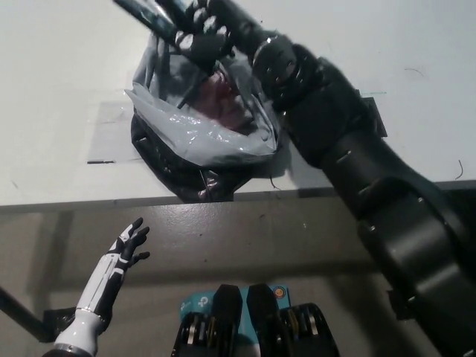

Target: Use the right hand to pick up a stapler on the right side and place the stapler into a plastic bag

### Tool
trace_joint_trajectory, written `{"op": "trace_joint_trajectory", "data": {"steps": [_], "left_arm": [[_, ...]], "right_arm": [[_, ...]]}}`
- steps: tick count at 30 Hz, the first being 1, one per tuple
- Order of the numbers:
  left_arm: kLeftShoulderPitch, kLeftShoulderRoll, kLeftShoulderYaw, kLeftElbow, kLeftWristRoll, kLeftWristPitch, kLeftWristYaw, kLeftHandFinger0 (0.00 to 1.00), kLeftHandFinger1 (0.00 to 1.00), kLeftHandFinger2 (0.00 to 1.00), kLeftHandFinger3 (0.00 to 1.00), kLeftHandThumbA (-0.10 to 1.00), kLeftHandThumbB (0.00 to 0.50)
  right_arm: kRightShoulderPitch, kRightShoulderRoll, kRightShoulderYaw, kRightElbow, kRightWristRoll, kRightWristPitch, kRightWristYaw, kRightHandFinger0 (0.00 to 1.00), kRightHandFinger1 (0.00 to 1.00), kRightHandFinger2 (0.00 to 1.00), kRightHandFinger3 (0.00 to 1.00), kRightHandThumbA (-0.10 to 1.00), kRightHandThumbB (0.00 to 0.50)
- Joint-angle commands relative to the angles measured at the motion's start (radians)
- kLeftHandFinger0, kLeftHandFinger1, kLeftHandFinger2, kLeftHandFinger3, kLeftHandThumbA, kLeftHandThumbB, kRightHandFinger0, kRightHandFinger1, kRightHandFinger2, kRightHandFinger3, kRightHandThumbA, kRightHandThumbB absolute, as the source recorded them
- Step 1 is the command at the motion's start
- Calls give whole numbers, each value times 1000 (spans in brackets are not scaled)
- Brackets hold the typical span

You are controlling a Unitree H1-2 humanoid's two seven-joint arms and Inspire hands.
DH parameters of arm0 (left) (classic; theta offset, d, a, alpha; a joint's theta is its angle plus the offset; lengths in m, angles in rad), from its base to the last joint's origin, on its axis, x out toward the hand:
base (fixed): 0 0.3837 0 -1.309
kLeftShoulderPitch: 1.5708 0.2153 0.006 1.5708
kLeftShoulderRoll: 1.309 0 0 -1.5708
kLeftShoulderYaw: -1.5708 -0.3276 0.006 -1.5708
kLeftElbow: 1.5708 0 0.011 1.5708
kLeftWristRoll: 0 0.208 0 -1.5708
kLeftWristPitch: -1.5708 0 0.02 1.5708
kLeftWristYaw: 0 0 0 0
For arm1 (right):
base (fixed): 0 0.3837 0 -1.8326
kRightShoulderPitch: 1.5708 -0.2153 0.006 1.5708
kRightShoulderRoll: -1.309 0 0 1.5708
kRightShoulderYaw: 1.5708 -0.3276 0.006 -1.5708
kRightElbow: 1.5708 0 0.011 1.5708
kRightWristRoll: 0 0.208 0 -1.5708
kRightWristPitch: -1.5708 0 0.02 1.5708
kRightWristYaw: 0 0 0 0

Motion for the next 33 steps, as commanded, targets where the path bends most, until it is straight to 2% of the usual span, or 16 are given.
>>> {"op": "trace_joint_trajectory", "data": {"steps": [1,2,3,4,6,9,12,13,14,15,16,17,20,24,28,33], "left_arm": [[-13,16,-6,-31,11,-16,-8,903,1000,1000,1000,1000,232],[-13,16,-7,-29,12,-20,-8,903,1000,1000,1000,1000,232],[-13,15,-6,-30,11,-18,-8,904,1000,1000,1000,1000,233],[-12,15,-6,-33,12,-14,-9,909,1000,1000,1000,1000,242],[-14,15,-5,-31,12,-15,-8,906,1000,1000,1000,1000,232],[-15,13,-5,-24,8,-26,-9,899,1000,1000,1000,1000,221],[-13,15,-5,-26,4,-25,-12,898,1000,1000,1000,1000,216],[-12,16,-5,-27,5,-26,-13,899,1000,1000,1000,1000,217],[-11,16,-5,-27,5,-26,-13,899,1000,1000,1000,1000,217],[-11,16,-6,-25,9,-30,-11,905,1000,1000,1000,1000,228],[-11,17,-6,-25,10,-31,-11,906,1000,1000,1000,1000,229],[-10,18,-6,-24,12,-34,-10,906,1000,1000,1000,1000,223],[-15,15,-6,-27,9,-25,-10,904,1000,1000,1000,1000,220],[-18,18,-7,-24,8,-24,-13,911,1000,1000,1000,1000,225],[-20,15,-6,-25,8,-17,-11,906,1000,1000,1000,1000,232],[-20,13,-6,-27,5,-3,-12,907,1000,1000,1000,1000,251]], "right_arm": [[-24,1,26,40,-29,-80,-69,0,227,409,36,351,258],[-19,1,32,51,-33,-77,-74,0,217,424,55,367,260],[-15,0,48,60,-48,-74,-87,103,353,563,99,380,265],[-12,-1,59,65,-57,-76,-93,169,384,540,126,399,260],[-3,-4,83,85,-77,-92,-117,12,241,474,174,376,246],[9,-11,116,95,-102,-104,-141,0,169,446,185,360,237],[19,-17,161,101,-143,-106,-179,20,243,552,321,386,260],[27,-19,179,103,-160,-115,-208,135,387,722,687,432,303],[29,-20,183,104,-160,-120,-214,137,368,654,698,445,309],[28,-26,190,100,-152,-122,-171,744,1000,1000,1000,547,374],[28,-27,192,100,-151,-123,-163,889,1000,1000,1000,562,374],[26,-31,197,99,-150,-124,-128,1000,1000,1000,1000,649,392],[20,-44,225,92,-169,-142,-119,1000,1000,1000,1000,757,479],[9,-54,255,69,-195,-163,-141,1000,1000,1000,1000,885,499],[-1,-61,244,23,-184,-180,-136,1000,1000,1000,1000,946,500],[-4,-72,203,-111,-157,-186,-125,1000,1000,1000,1000,877,471]]}}
